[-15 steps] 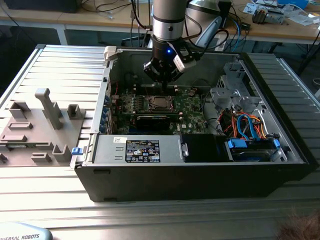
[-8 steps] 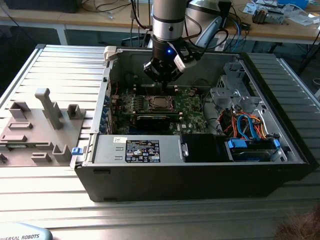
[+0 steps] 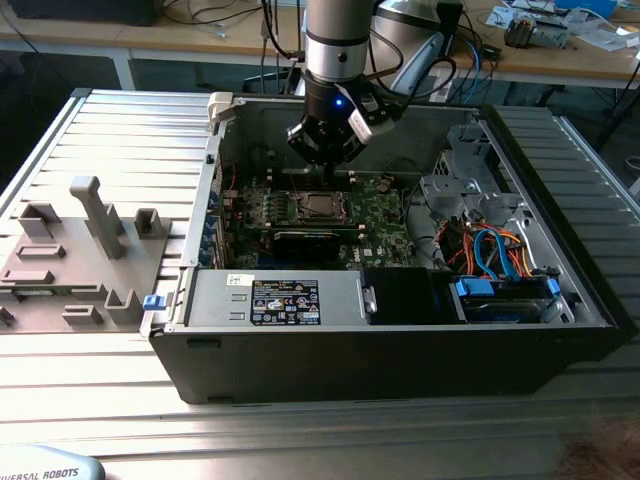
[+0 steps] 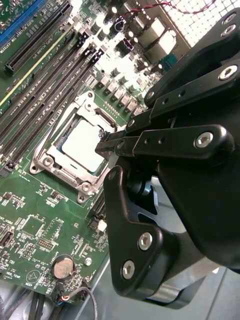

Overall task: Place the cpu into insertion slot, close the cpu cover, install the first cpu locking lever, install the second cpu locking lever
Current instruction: 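Install the first cpu locking lever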

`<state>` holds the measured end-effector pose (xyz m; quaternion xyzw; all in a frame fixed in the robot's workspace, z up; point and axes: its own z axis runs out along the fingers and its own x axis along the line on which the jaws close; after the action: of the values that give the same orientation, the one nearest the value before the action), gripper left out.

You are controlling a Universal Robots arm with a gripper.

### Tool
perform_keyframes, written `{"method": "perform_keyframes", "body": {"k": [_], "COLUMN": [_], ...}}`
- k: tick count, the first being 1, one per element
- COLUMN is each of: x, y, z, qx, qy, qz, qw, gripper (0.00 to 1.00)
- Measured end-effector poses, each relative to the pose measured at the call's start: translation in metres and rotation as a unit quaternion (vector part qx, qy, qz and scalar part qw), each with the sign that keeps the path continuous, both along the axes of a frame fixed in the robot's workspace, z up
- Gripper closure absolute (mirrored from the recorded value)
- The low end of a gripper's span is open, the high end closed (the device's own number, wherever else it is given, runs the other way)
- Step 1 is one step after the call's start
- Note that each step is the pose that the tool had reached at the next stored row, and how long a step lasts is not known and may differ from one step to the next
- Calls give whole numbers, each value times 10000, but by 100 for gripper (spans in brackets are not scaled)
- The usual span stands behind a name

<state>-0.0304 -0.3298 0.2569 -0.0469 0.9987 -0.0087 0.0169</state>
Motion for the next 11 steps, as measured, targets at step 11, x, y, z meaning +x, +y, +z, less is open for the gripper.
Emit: {"method": "perform_keyframes", "body": {"k": [11], "x": [0], "y": [0], "z": [0], "qx": [-2], "qy": [0], "qz": [107], "qw": [9999], "gripper": [89]}}
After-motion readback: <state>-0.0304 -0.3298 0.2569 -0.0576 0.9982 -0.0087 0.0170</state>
